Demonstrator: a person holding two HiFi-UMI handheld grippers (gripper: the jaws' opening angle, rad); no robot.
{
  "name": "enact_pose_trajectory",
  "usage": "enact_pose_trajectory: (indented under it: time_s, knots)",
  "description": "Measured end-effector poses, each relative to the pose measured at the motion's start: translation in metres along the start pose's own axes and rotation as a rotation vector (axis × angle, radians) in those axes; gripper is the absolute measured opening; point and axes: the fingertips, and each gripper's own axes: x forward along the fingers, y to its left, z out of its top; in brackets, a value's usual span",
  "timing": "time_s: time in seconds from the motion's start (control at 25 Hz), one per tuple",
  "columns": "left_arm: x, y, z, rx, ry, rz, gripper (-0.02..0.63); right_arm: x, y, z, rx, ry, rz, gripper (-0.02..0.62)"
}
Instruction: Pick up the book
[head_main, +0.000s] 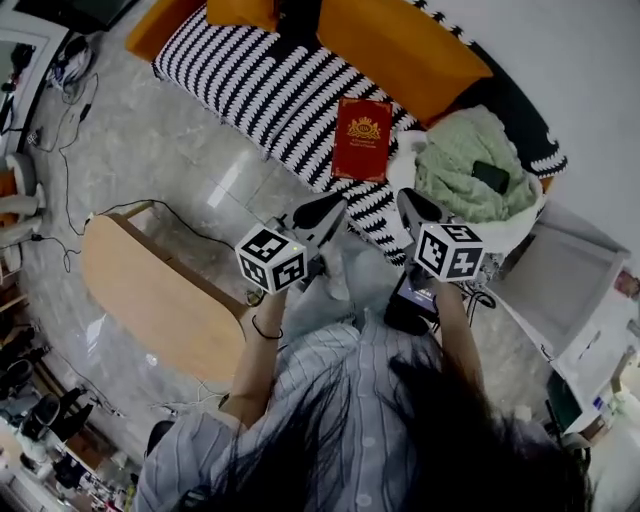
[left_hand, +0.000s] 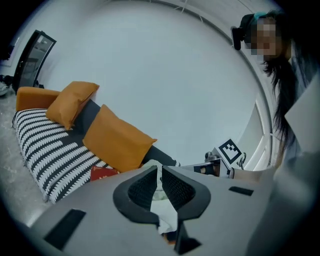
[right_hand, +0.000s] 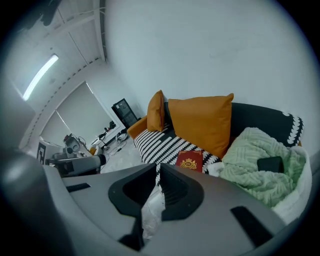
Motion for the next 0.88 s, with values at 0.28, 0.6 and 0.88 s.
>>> enact_pose_trajectory:
  time_s: [0.28,0.6,0.88]
  knots:
    - [0.043,0.036,-0.022,0.009,0.087,0.059,0.020,0.038,-0.057,0.019,-0.036,0.025,-0.005,0.035]
    - [0.079,0.088,-0.051,-0.038,0.138,0.139,0.026,0.090,-0.100,0.018,-0.106,0.091,0.063,0.037]
    - [0.094,0.122,-0.082,-0.089,0.149,0.153,0.045,0.137,-0.130,-0.002,-0.116,0.146,0.076,0.037]
